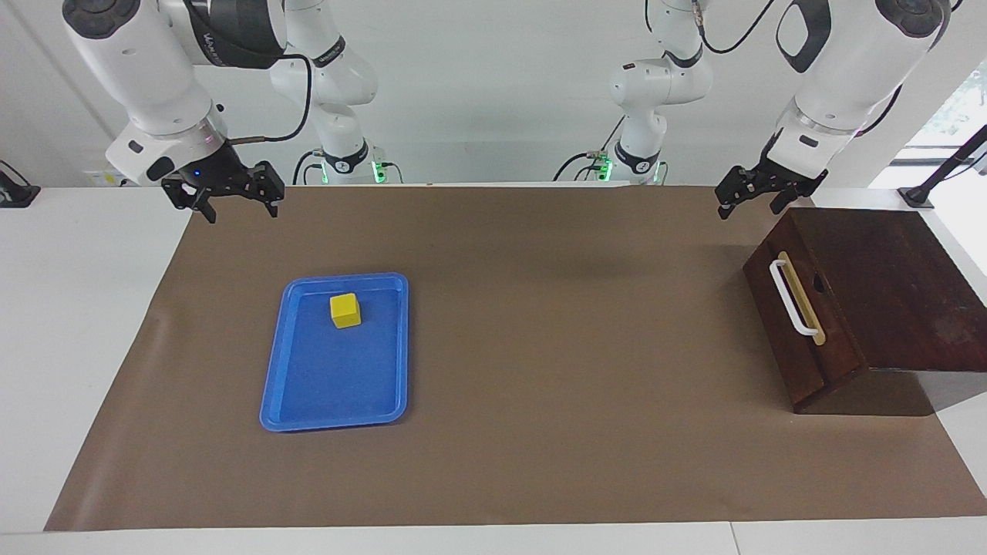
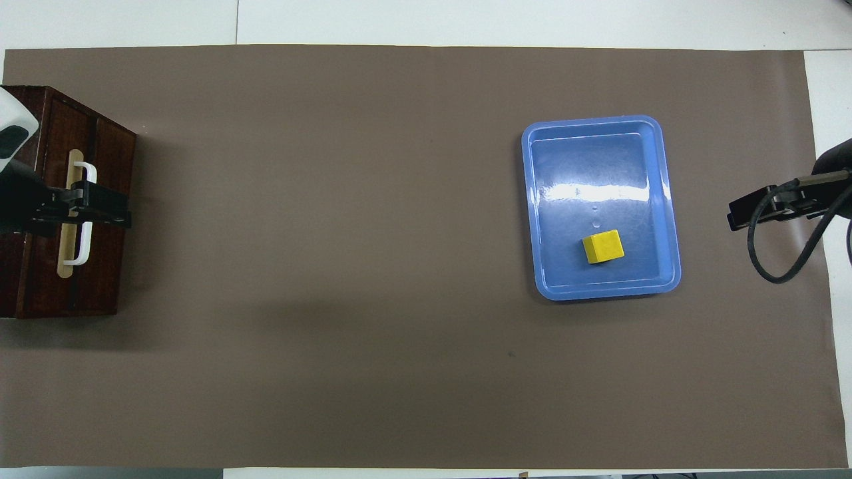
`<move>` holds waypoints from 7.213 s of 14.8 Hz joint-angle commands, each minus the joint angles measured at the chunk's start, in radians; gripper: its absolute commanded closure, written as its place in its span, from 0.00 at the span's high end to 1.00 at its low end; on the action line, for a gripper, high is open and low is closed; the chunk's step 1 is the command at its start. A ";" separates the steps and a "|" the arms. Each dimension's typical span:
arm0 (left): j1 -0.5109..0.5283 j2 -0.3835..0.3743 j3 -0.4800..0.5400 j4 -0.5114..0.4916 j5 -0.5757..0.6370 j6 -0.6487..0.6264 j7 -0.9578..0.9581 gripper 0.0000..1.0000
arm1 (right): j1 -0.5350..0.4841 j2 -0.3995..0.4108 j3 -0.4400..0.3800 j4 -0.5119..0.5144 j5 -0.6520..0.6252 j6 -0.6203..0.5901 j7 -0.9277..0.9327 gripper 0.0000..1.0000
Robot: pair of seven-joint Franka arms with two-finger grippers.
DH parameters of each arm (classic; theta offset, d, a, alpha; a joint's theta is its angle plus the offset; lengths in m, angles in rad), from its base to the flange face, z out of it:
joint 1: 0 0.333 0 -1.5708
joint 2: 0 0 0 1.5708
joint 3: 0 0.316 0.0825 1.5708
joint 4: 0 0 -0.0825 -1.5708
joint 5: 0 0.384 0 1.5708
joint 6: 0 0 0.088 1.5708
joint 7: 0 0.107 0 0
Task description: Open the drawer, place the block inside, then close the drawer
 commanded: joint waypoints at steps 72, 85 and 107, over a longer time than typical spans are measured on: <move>0.001 -0.025 0.005 -0.023 -0.017 -0.006 0.004 1.00 | -0.190 0.416 -0.003 -0.302 0.748 0.241 0.824 0.00; 0.001 -0.048 0.005 -0.099 0.018 0.084 -0.028 1.00 | 0.168 0.313 0.006 -0.026 0.850 0.256 1.375 0.00; 0.038 0.177 -0.007 -0.437 0.596 0.778 -0.035 1.00 | 0.454 0.301 0.000 -0.048 0.969 0.643 1.720 0.00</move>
